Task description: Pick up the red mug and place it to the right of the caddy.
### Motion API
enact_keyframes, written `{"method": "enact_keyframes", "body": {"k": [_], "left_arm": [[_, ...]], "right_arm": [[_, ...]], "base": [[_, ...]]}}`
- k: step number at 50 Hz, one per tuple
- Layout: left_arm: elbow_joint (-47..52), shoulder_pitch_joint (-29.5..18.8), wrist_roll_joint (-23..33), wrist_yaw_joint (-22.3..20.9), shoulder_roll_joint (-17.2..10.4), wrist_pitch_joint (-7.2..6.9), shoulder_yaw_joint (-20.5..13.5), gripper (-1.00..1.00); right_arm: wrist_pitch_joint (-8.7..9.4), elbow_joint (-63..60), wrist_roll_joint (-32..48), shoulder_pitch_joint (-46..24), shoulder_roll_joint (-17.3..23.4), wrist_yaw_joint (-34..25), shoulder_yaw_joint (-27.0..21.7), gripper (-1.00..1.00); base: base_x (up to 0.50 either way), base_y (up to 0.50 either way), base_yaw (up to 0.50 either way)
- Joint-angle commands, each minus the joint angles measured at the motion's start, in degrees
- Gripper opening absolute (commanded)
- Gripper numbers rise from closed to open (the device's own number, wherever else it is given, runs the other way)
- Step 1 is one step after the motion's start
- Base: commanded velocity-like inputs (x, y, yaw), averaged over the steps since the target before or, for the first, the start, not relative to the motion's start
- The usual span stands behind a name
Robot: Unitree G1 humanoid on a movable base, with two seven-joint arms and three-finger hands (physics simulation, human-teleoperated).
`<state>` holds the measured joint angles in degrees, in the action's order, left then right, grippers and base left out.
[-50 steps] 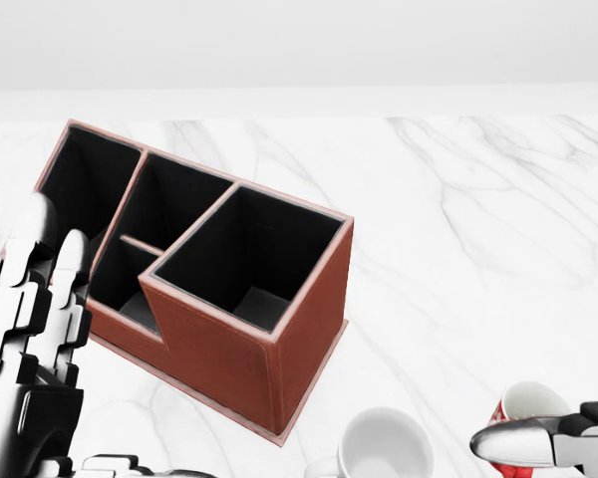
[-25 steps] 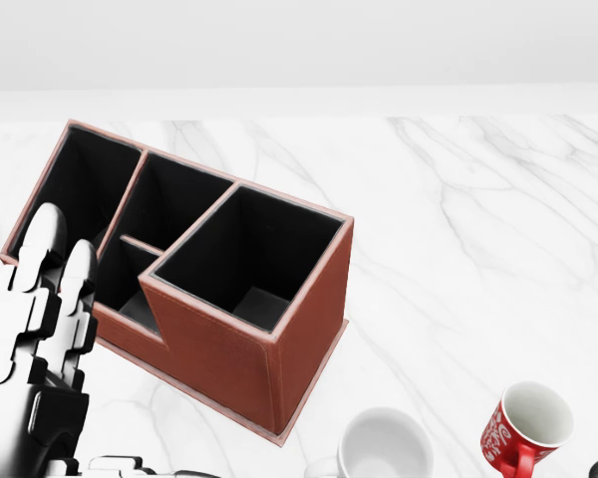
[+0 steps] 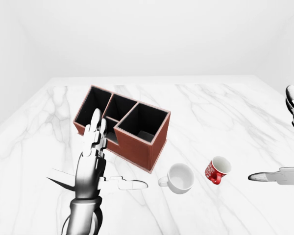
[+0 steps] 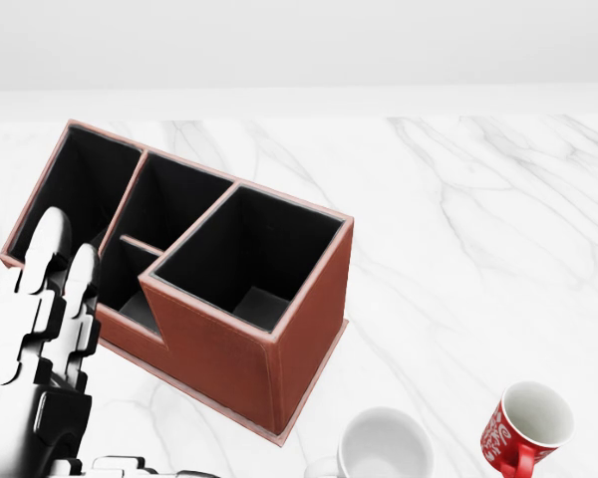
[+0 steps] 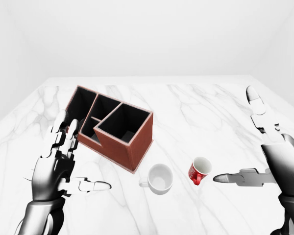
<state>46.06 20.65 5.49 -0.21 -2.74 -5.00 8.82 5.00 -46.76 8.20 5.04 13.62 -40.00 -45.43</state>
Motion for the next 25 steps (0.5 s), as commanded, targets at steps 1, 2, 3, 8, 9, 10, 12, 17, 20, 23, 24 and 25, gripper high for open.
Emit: {"method": "enact_keyframes", "body": {"k": [1,2,3,8,9,10,12,17,20,23,24,25], "left_arm": [[1.4,-0.1,-0.3,0.6,0.0,0.0,-0.1,1.0],[2.1,-0.4,-0.3,0.6,0.0,0.0,-0.1,1.0],[2.2,-0.6,-0.3,0.6,0.0,0.0,-0.1,1.0],[0.0,-0.9,0.3,1.1,0.0,0.0,0.7,1.0],[1.3,-0.8,0.3,1.0,-0.1,0.0,0.9,1.0],[0.6,-0.3,0.2,1.2,-0.2,0.0,1.0,1.0],[1.4,-0.6,0.4,1.2,-0.3,0.0,1.4,1.0],[-1.0,0.3,0.0,1.4,-0.6,0.0,1.1,1.0],[1.7,-0.3,0.1,1.3,-0.5,0.0,1.1,1.0],[1.3,-0.5,0.2,1.4,-0.4,0.0,1.3,1.0],[1.4,-0.6,0.3,1.4,-0.5,0.0,1.3,1.0],[1.5,-0.5,0.3,1.4,-0.5,0.0,1.2,1.0]], "right_arm": [[0.0,-5.1,5.9,6.0,-3.4,0.0,-1.5,1.0],[0.0,-5.1,6.2,5.9,-3.6,0.0,-1.6,1.0],[0.0,-4.8,6.8,7.3,-4.6,0.0,-1.2,1.0],[0.0,-6.5,9.7,8.8,-7.9,0.0,0.5,1.0],[0.0,-5.7,10.2,9.4,-8.5,0.0,0.9,1.0],[0.0,-4.9,10.9,9.6,-9.0,0.0,1.2,1.0],[0.0,-3.1,12.0,9.7,-9.5,0.0,1.9,1.0],[0.0,-0.2,14.2,10.4,-9.4,0.0,2.1,1.0],[0.0,2.5,15.7,13.0,-10.9,0.0,1.8,1.0],[0.0,5.3,18.0,14.6,-12.3,0.0,1.5,1.0],[0.0,5.8,18.7,14.6,-12.4,0.0,1.3,1.0],[0.0,6.1,19.5,14.3,-12.4,0.0,1.0,1.0]], "base": [[0.0,0.0,0.0],[0.0,0.0,0.0],[0.0,0.0,0.0],[0.0,0.0,0.0],[0.0,0.0,0.0],[0.0,0.0,0.0],[0.0,0.0,0.0],[0.0,0.0,0.0],[0.0,0.0,0.0],[0.0,0.0,0.0],[0.0,0.0,0.0],[0.0,0.0,0.0]]}}
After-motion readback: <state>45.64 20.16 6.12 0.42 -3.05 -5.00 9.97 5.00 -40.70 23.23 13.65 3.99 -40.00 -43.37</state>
